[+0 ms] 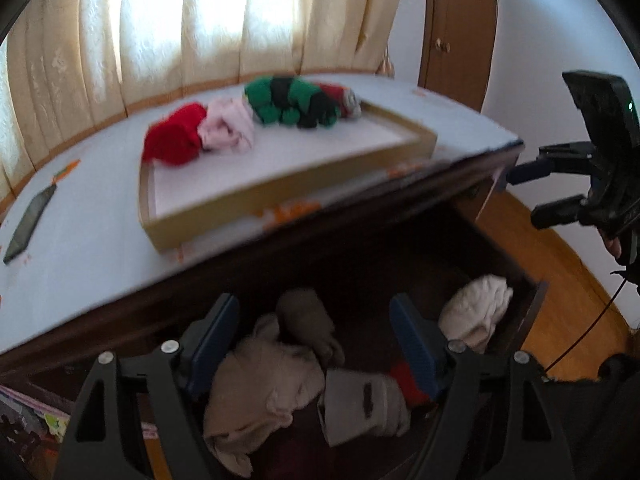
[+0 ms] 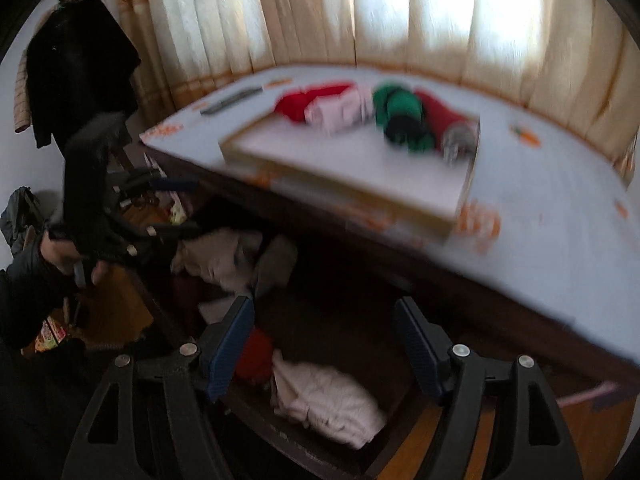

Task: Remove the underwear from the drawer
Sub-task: 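Lower both tools down into the open drawer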

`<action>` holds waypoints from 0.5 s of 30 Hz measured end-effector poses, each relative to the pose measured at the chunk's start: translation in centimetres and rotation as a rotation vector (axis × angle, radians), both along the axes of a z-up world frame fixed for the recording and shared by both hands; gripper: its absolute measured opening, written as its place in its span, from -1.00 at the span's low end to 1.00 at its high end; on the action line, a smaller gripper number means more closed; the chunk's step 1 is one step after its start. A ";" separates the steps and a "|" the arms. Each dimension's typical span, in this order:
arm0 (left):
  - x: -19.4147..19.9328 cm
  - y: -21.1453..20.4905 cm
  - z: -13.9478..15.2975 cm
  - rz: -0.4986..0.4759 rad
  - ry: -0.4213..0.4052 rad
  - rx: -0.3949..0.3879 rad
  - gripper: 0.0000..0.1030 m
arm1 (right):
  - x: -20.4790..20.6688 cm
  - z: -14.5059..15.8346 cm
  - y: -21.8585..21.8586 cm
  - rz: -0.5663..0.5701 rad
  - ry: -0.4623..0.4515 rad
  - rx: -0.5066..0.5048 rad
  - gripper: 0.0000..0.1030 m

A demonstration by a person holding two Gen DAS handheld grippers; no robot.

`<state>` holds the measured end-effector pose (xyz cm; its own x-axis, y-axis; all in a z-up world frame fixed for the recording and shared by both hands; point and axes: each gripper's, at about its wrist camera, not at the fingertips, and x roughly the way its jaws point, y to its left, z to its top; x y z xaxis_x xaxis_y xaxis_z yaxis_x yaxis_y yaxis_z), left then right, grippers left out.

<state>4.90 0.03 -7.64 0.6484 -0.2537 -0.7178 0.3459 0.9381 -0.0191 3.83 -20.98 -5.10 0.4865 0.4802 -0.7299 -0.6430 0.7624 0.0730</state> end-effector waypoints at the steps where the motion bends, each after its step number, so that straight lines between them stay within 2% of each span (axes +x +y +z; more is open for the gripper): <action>1: 0.0 0.0 -0.5 0.000 0.016 0.013 0.53 | 0.0 -1.2 -0.3 -0.004 0.019 -0.003 0.45; 8: 0.4 0.6 -3.1 0.004 0.117 0.096 0.53 | 1.2 -6.5 -1.2 -0.044 0.095 -0.058 0.45; 12: 1.1 0.7 -4.4 -0.005 0.173 0.119 0.54 | 1.7 -7.9 -0.9 -0.028 0.116 -0.080 0.45; 15: 1.6 0.5 -5.6 -0.014 0.225 0.165 0.54 | 1.8 -8.7 -0.3 -0.007 0.120 -0.112 0.45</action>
<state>6.52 0.57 -13.28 0.4648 -0.1291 -0.8759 0.3636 0.9299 0.0559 5.65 -21.29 -13.81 0.3953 0.3899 -0.8317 -0.6294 0.7744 0.0638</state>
